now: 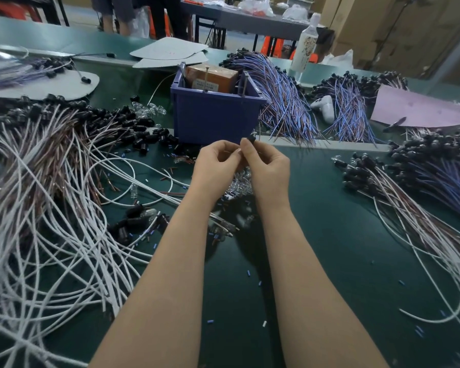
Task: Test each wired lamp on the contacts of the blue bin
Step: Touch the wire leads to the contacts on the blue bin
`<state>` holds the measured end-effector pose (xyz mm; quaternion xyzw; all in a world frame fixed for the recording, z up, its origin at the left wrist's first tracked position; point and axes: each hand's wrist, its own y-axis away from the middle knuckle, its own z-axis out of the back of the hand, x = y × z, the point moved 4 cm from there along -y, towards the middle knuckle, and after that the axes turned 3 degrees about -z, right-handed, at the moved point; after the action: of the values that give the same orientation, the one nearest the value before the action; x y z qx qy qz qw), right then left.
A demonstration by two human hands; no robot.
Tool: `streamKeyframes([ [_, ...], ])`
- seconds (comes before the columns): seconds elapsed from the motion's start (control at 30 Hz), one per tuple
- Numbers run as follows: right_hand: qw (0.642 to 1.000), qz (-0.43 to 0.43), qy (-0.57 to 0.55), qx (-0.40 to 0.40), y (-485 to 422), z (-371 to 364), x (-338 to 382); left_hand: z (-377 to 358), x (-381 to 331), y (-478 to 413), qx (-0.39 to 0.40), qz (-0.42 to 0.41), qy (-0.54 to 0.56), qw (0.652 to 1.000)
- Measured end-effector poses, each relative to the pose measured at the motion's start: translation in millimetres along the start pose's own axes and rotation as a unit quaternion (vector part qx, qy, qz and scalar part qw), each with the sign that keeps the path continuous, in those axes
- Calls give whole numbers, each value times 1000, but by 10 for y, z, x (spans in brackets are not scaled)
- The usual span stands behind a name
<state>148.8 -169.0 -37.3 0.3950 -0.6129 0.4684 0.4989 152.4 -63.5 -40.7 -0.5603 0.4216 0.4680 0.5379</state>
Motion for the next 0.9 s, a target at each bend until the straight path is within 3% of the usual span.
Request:
streamKeyframes([
  [0.67,998,24,8,-55,33,4,71,-17,35,-10,23,-5,-104,994],
  [0.9,999,11,-5,-33,7,28,26,-19,-21,12,-1,-37,-118,992],
])
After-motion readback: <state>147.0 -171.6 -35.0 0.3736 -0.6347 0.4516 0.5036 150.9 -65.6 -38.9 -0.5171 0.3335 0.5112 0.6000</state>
